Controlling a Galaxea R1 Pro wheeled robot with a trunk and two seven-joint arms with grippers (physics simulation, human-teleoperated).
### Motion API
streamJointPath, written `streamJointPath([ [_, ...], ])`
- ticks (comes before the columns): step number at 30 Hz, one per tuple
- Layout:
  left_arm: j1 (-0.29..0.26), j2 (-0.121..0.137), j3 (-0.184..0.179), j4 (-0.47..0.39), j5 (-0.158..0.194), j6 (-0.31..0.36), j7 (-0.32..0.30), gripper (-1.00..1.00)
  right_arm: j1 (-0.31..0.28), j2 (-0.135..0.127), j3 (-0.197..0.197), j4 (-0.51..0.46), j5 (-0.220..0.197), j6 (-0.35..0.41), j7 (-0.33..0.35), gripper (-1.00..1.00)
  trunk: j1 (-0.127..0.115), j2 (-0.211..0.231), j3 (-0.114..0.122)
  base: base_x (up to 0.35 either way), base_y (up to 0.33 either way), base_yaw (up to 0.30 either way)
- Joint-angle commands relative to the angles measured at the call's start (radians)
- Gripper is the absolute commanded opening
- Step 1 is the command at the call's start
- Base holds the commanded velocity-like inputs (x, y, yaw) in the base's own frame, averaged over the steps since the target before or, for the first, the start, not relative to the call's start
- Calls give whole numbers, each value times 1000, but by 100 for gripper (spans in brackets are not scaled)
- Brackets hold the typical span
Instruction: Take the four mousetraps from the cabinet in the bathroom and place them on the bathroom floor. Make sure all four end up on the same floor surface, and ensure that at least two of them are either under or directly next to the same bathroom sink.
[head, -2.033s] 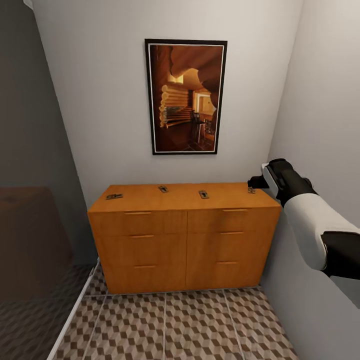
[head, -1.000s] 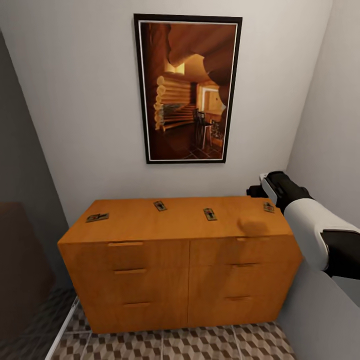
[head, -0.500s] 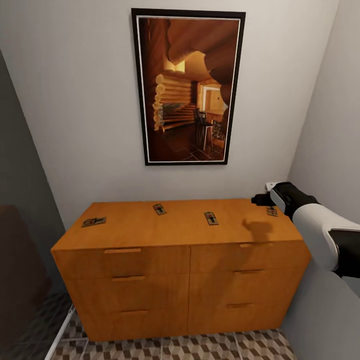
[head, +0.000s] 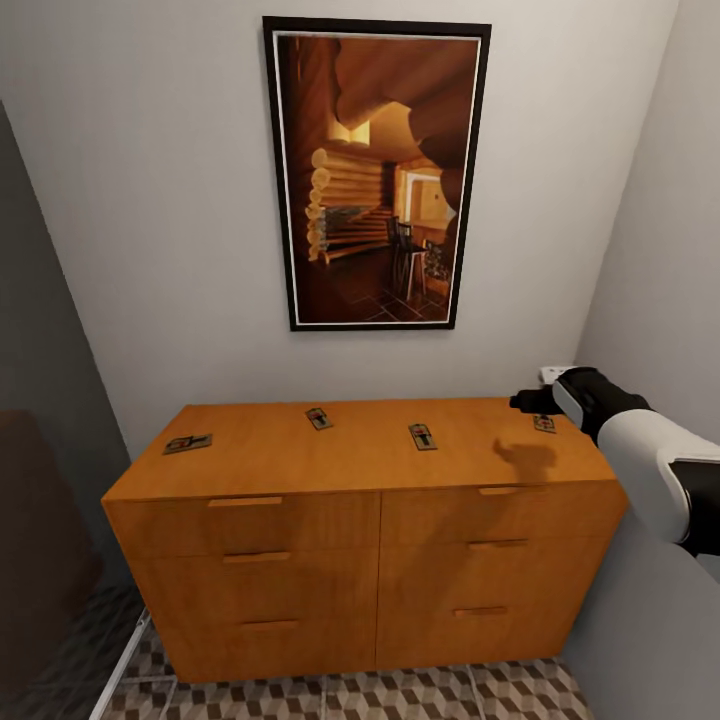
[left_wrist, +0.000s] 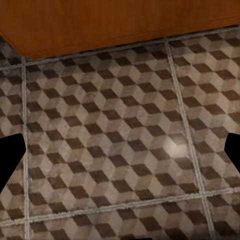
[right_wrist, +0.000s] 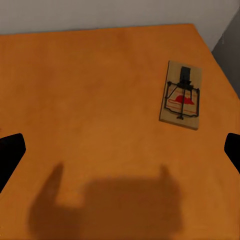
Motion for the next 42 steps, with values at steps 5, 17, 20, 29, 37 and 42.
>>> streamJointPath([
  [5, -1, 1, -6, 1, -1, -3, 2, 100, 0, -16, 1, -2, 8, 3, 33, 100, 0, -1, -1, 0, 0, 0],
  [17, -1, -1, -6, 1, -1, -3, 2, 100, 1, -41, 1, -2, 7, -4, 50, 100, 0, -1, -1, 0, 0, 0],
  [20, -1, -1, -6, 1, -1, -3, 2, 100, 2, -51, 1, 0, 8, -10, 64, 100, 0, -1, -1, 0, 0, 0],
  [29, -1, -1, -6, 1, -1, -3, 2, 100, 3, -83, 1, 19, 8, -22, 106, 100, 0, -1, -1, 0, 0, 0],
  [37, -1, -1, -6, 1, -1, -3, 2, 100, 3, -97, 1, 26, 8, -31, 112, 100, 0, -1, -1, 0, 0, 0],
  [42, -1, -1, -6, 1, -1, -3, 2, 100, 3, -100, 1, 39, 8, -51, 114, 100, 0, -1, -1, 0, 0, 0],
])
